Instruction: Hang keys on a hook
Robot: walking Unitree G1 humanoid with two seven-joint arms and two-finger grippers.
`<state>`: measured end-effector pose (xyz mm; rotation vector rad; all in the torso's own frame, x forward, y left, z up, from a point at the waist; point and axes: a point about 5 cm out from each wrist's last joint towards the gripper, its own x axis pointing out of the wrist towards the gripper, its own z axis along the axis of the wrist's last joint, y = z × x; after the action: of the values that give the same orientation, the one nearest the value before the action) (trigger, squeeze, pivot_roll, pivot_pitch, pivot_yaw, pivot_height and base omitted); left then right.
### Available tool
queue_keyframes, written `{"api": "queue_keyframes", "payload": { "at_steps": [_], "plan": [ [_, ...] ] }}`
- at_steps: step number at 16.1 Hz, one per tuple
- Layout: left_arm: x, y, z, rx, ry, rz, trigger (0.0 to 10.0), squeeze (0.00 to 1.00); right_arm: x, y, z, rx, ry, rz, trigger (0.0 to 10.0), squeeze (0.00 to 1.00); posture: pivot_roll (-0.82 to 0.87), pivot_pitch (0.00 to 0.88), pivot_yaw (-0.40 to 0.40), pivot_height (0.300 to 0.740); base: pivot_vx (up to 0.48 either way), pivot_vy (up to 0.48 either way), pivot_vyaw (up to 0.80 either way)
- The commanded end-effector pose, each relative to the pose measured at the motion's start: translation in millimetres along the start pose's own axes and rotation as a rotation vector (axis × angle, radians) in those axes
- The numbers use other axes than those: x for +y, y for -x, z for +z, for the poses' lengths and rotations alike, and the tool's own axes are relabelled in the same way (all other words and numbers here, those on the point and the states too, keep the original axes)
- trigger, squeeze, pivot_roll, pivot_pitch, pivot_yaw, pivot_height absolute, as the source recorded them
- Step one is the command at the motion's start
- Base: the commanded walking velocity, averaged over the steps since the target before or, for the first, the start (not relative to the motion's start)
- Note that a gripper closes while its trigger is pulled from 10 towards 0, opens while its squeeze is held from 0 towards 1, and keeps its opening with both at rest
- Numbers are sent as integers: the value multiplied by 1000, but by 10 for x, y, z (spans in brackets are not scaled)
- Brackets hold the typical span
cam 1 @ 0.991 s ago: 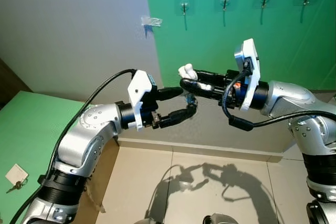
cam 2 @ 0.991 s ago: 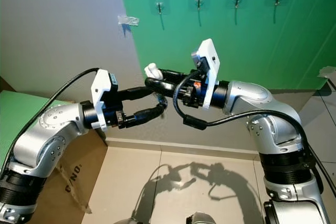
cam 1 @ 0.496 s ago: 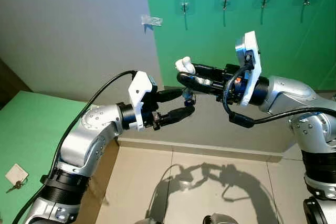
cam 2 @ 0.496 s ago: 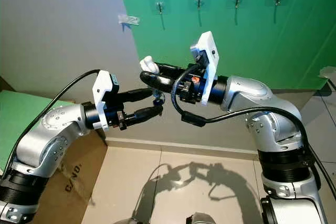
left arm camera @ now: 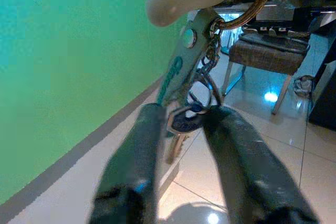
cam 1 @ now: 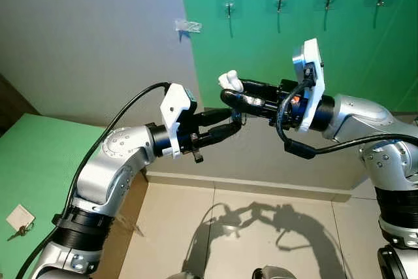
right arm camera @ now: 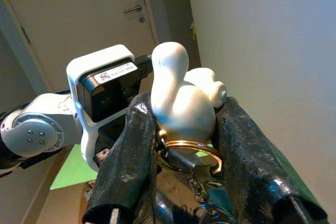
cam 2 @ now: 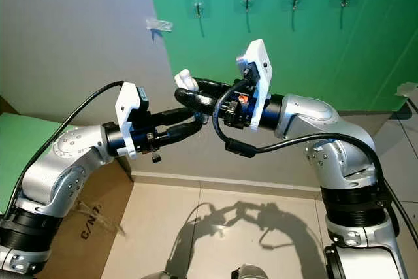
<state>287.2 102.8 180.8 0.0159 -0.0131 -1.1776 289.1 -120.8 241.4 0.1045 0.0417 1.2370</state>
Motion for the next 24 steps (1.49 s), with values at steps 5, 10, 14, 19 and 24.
{"api": "queue_keyframes", "payload": {
  "at_steps": [5,10,14,19,24],
  "plan": [
    [34,21,21,3,-12,8,0,0,66,-54,57,-19,28,36,0,0,-243,40,106,740,0,0,0],
    [51,13,6,4,-5,11,0,0,94,-61,59,-23,27,46,0,0,-246,34,103,740,0,0,0],
    [61,34,28,-10,9,11,0,0,79,-58,47,-22,25,36,0,0,-242,39,102,740,0,0,0],
    [49,51,34,-15,18,8,0,0,-83,-10,-32,8,69,-63,0,0,-238,46,104,740,0,0,0],
    [70,54,28,3,-9,38,0,0,-70,-38,17,-30,83,-55,0,1000,-239,54,106,740,0,0,0]
  ]
}}
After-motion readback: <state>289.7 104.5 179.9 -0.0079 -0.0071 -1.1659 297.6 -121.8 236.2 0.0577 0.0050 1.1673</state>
